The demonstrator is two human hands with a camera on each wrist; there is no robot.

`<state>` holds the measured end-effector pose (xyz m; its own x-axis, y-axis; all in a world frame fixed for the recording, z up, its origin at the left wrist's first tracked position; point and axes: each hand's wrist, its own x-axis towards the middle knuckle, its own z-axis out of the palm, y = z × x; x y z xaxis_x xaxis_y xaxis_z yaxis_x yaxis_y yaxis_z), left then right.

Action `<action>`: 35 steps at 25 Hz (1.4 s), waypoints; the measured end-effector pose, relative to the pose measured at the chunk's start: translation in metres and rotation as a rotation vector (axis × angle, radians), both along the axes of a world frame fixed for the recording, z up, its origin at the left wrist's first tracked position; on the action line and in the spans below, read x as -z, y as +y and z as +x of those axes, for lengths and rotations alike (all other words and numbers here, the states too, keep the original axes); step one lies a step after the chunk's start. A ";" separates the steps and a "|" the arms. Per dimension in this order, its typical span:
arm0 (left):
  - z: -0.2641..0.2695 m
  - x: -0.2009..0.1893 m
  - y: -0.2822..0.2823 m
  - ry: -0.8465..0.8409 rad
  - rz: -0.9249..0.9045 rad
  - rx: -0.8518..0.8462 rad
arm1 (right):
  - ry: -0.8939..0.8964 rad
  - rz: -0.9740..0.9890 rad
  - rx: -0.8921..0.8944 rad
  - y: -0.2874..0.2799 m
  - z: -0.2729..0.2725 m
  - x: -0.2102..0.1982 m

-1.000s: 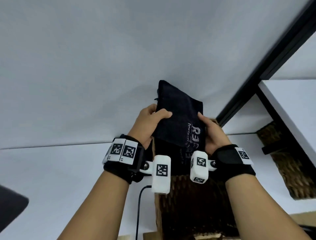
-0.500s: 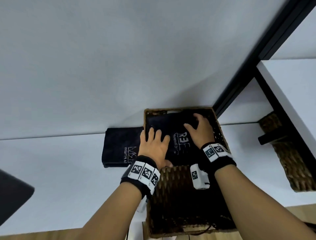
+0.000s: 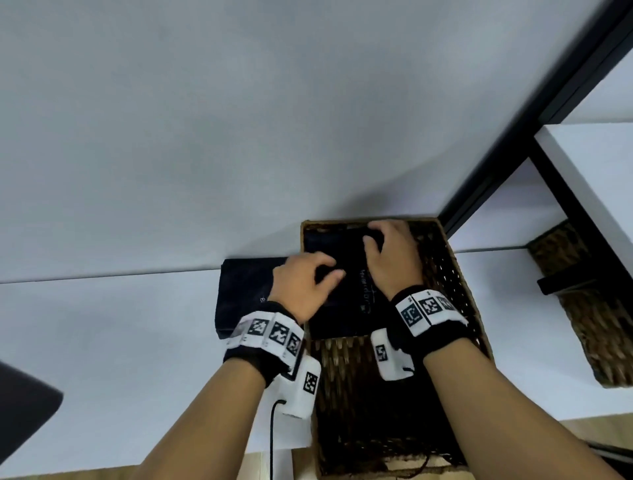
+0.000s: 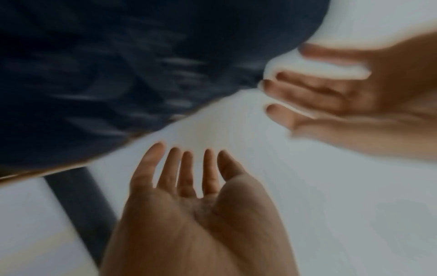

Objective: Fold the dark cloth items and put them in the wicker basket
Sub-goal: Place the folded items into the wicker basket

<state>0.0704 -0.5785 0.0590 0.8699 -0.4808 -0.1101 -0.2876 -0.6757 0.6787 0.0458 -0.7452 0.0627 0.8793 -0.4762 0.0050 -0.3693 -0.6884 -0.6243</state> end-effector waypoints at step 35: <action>0.061 -0.087 0.103 0.607 -0.646 -0.271 | 0.118 1.006 0.265 0.138 0.040 -0.003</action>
